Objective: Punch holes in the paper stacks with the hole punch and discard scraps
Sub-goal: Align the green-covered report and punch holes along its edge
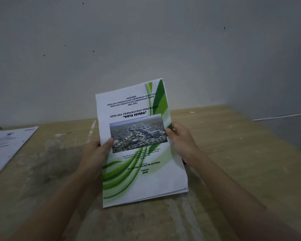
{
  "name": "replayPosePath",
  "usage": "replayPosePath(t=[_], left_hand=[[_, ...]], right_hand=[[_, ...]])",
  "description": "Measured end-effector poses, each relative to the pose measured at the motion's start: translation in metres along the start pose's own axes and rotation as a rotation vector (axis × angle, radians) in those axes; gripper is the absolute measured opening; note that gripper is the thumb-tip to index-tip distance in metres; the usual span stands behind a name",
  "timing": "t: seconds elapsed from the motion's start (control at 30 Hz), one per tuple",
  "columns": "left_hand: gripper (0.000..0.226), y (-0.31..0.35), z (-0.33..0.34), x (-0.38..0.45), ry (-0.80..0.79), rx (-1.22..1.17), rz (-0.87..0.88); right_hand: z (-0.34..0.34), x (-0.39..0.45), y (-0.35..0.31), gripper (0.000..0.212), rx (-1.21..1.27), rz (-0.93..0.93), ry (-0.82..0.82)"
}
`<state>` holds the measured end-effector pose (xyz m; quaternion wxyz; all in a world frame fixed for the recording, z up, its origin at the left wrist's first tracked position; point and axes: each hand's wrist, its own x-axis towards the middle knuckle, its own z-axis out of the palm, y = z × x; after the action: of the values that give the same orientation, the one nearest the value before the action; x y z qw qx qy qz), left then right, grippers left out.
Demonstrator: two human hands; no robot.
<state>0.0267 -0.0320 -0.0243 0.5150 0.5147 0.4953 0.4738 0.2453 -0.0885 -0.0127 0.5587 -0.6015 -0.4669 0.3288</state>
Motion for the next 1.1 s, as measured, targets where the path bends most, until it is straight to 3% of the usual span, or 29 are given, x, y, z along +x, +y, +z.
replayPosePath(t=[0.13,0.27,0.47,0.6,0.77,0.97,1.1], left_hand=[[0.009,0.0,0.01,-0.006,0.081,0.285,0.186],[0.023,-0.006,0.014,-0.009,0.143,0.452,0.271],[0.026,-0.016,0.008,-0.013,0.062,0.365,0.104],[0.017,-0.021,0.005,-0.014,0.027,0.034,-0.152],[0.012,-0.014,0.003,-0.01,-0.024,-0.045,-0.297],[0.015,-0.024,0.007,-0.008,0.027,0.297,-0.073],[0.013,-0.029,0.006,-0.009,0.041,0.358,0.029]], right_hand=[[0.007,-0.006,0.006,0.021,-0.234,-0.182,0.129],[0.01,-0.007,0.015,0.019,-0.419,-0.186,0.168],[0.017,-0.015,0.028,0.015,-0.503,-0.068,0.142],[0.018,-0.017,0.031,0.012,-0.423,-0.041,0.112],[0.02,-0.018,0.036,0.021,-0.359,-0.044,0.116],[0.021,-0.016,0.041,0.02,-0.394,-0.002,0.169],[0.02,-0.014,0.035,0.021,-0.659,-0.006,0.176]])
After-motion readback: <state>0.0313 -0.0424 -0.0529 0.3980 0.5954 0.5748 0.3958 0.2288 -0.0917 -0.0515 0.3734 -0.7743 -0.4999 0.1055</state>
